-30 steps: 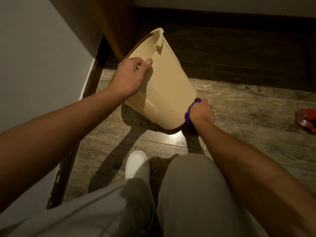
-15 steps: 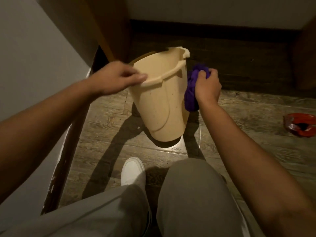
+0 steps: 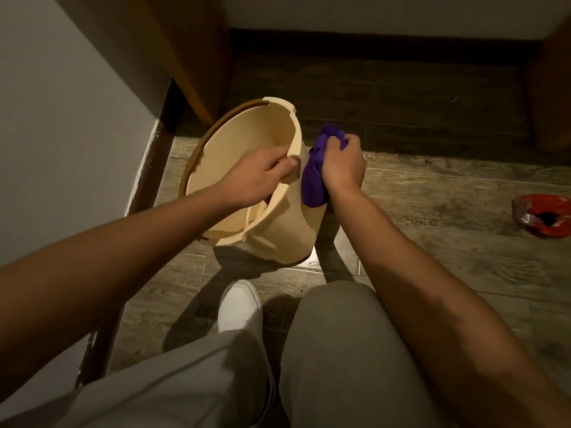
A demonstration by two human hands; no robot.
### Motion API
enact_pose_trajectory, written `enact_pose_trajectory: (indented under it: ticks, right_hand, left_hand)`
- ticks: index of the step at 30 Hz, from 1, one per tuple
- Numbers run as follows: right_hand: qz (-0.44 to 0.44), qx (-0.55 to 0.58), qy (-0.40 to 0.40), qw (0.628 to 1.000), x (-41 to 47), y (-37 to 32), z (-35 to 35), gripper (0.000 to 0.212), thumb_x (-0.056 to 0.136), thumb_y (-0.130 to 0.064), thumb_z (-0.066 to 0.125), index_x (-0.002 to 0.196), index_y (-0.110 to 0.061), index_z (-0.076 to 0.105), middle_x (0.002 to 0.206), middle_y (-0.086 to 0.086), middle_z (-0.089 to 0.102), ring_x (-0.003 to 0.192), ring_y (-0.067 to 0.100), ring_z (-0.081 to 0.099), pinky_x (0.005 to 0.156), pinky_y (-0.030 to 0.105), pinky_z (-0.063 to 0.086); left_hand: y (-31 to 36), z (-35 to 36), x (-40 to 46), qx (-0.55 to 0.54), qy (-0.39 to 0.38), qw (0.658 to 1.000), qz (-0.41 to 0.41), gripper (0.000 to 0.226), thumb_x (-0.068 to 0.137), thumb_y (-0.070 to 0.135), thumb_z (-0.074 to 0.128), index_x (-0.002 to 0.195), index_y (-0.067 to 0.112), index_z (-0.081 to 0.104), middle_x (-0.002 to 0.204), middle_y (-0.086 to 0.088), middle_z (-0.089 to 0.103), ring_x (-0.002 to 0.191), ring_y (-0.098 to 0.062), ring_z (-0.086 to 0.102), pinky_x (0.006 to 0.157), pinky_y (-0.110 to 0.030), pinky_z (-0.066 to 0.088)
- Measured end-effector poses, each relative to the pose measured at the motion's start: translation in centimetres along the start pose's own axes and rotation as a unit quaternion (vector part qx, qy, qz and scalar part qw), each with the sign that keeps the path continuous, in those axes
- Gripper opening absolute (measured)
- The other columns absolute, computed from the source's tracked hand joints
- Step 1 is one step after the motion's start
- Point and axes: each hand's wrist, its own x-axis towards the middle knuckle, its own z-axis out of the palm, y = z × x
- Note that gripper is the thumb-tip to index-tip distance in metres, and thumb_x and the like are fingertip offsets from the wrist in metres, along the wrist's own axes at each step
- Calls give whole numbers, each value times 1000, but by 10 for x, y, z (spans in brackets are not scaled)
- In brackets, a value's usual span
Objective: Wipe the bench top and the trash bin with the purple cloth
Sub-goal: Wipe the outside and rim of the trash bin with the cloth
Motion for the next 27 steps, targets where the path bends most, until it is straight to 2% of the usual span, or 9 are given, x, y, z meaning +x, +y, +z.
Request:
enact_pose_trajectory:
  ticks: [2,4,6,8,10,12,20,23,27]
  right_hand:
    - [-4,1,-2,1000,1,-1,0,29,103,-43,44,126,-28,53,100,-5,63,94,21,66,86,44,57]
    - [-6,13,4,1000,3,-2,-2,28,103,-42,45,126,-28,53,93,-11,59,88,16,64,80,39,55]
    - [-5,23,-6,1000,4,-1,-4,26,104,-40,45,125,-27,53,91,-13,57,83,10,61,77,35,54]
    - [5,43,-14,999,3,2,-6,25,105,-38,46,126,-26,53,93,-12,58,87,12,63,78,34,54]
    - [11,60,-18,998,0,1,-4,26,105,-36,46,127,-25,54,95,-10,58,91,15,64,78,33,53]
    - [2,80,-20,997,-2,-7,-4,26,105,-36,46,126,-25,56,98,-8,60,93,15,64,78,33,53]
    - [-57,150,-94,983,6,-30,-33,22,106,-35,49,119,-23,62,102,-1,66,83,12,64,67,25,49]
    - [-57,153,-119,979,9,-35,-36,26,107,-35,49,123,-20,62,110,6,67,87,16,64,71,29,51]
    - [-35,134,-145,980,4,-35,-29,28,106,-36,48,123,-20,63,110,7,67,89,18,65,73,31,50]
  left_hand:
    - [5,-6,7,-53,-36,998,-18,26,106,39,45,111,24,65,89,11,67,75,8,62,67,-22,44]
    - [0,-28,-3,-101,-86,988,-75,64,94,67,46,146,30,47,111,14,66,93,5,63,76,-24,47]
    - [-19,-44,-37,20,-148,986,-77,90,79,86,46,153,36,35,127,15,62,107,1,59,83,-23,45]
    - [-30,-36,-81,185,-220,958,-24,72,88,77,38,136,29,60,113,10,72,93,0,64,77,-20,47]
    - [-30,-26,-90,224,-182,957,23,57,94,64,30,105,27,71,77,12,67,69,1,60,64,-20,44]
    - [-19,-28,-68,219,-99,969,60,42,99,56,30,94,31,63,67,15,54,62,2,52,58,-22,37]
    - [-15,-52,-28,76,8,997,33,31,108,37,41,118,19,64,108,0,62,97,-17,57,73,-32,50]
    - [-18,-60,-17,82,51,995,36,26,108,38,40,113,23,61,106,0,60,97,-20,55,70,-30,46]
    - [-18,-59,-9,129,86,987,36,33,108,39,36,114,16,58,102,-9,63,93,-31,60,75,-45,54]
